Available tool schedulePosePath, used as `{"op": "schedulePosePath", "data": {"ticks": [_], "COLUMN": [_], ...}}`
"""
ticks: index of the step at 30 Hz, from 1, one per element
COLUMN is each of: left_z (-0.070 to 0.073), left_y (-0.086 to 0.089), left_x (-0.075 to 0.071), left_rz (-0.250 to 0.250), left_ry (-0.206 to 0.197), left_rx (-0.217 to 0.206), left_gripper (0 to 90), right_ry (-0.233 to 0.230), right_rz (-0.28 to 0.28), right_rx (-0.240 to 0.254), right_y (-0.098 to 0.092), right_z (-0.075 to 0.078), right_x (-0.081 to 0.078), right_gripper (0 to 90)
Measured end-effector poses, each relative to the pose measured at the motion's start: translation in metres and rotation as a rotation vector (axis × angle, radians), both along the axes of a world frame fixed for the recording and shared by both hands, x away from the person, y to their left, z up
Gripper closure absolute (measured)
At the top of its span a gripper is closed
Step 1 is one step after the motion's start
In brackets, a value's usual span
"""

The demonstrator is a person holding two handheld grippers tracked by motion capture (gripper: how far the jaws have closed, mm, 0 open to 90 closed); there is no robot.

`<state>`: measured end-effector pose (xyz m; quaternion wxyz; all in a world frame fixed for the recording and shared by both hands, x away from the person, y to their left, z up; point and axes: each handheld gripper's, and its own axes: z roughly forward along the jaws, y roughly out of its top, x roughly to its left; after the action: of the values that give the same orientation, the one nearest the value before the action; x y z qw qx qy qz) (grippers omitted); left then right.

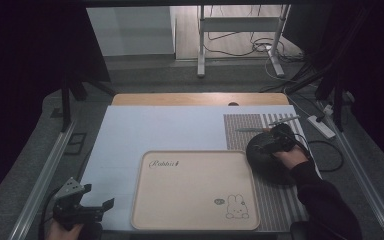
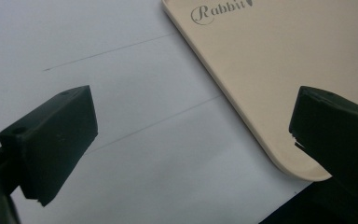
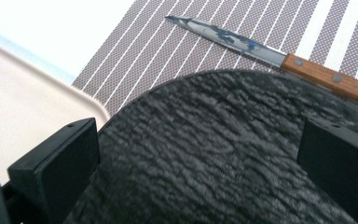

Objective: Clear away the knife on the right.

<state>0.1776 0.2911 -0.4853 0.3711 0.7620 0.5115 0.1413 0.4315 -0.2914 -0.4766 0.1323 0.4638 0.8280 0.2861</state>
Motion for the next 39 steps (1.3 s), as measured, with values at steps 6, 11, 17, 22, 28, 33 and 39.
{"op": "schedulePosePath", "data": {"ticks": [6,11,17,22,28,33,39], "left_z": [0.0,0.0,0.0,0.0,0.0,0.0,0.0], "left_y": [0.0,0.0,0.0,0.0,0.0,0.0,0.0], "left_x": [0.0,0.0,0.0,0.0,0.0,0.0,0.0], "left_rz": [0.0,0.001,0.0,-0.001,-0.003,-0.003,-0.004], "left_ry": [0.0,0.0,0.0,0.0,0.0,0.0,0.0], "left_rx": [0.003,0.002,0.001,-0.002,0.0,-0.001,-0.001], "left_gripper": [1.1,1.0,1.0,1.0,0.9,0.9,1.0], "right_ry": [0.01,0.019,0.03,0.036,0.042,0.042,0.017], "right_rz": [-0.032,-0.047,-0.061,-0.072,-0.093,-0.103,-0.109], "right_rx": [0.01,0.002,-0.029,-0.046,-0.074,-0.092,-0.094], "right_y": [0.004,0.007,0.009,0.011,0.009,0.005,0.0], "right_z": [0.0,-0.002,-0.005,-0.007,-0.01,-0.012,-0.01], "right_x": [0.014,0.028,0.045,0.057,0.072,0.078,0.083], "right_gripper": [0.0,0.0,0.0,0.0,0.0,1.0,20.7]}}
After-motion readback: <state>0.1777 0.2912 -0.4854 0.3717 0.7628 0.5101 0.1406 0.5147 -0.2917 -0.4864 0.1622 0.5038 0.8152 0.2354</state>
